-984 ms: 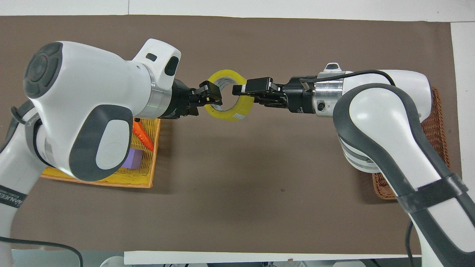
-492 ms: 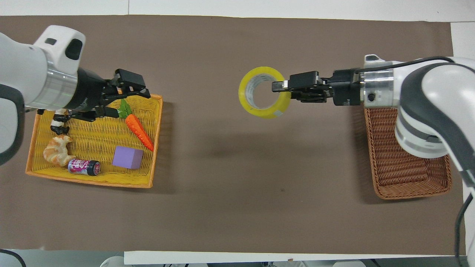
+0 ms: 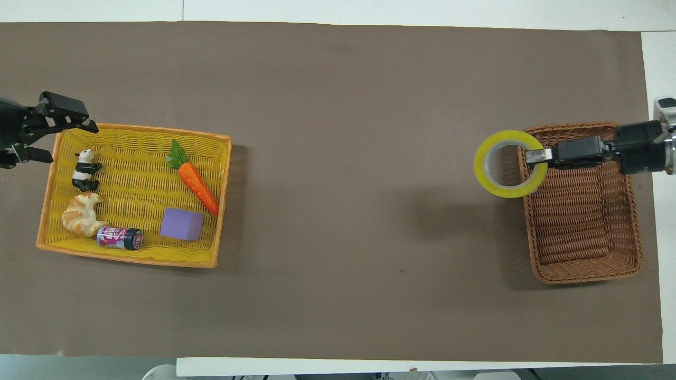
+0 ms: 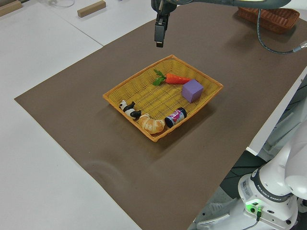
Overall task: Move tape to another basket
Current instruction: 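Carry the tape with the right gripper while the left gripper withdraws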
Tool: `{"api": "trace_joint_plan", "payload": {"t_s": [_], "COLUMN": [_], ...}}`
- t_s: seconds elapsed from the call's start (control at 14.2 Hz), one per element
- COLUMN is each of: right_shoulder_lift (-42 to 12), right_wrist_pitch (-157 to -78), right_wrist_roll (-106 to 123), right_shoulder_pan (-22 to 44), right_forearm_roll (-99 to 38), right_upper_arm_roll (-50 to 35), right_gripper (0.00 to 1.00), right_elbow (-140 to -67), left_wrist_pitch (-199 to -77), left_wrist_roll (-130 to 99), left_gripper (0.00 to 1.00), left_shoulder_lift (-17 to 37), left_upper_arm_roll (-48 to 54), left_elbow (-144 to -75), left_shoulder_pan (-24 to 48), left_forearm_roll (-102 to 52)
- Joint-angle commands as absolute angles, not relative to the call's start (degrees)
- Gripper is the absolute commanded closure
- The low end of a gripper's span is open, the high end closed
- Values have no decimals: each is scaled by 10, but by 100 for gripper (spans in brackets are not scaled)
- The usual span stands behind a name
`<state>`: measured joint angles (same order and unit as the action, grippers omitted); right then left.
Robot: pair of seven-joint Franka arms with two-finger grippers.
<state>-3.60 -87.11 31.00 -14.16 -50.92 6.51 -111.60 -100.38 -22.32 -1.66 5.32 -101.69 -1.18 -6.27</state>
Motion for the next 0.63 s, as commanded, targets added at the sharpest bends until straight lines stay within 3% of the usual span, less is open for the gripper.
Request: {"api": "trace_joint_plan", "payload": {"t_s": [0.0, 0.35, 0.56], "right_shoulder_lift": [-55, -145, -148], "right_wrist_pitch": [-833, -824, -837], "right_wrist_roll": [369, 468, 481], "right_shoulder_pan": [-226, -326, -323], "right_forearm_roll": [-477, -448, -410], "right_upper_arm_roll": [56, 55, 55], "right_gripper": [100, 100, 100], "right_elbow": [-1118, -1110, -1112], "left_wrist_pitch": [-975, -926, -936], "left_wrist_roll": [-152, -35, -40], "left_gripper": [0, 0, 0], "left_shoulder_lift": [-31, -34, -40], "left_upper_arm_roll": [59, 61, 59], "left_elbow": [-1015, -986, -996], "left_shoulder_pan": [-12, -9, -15], "left_forearm_roll": [-42, -41, -41]}}
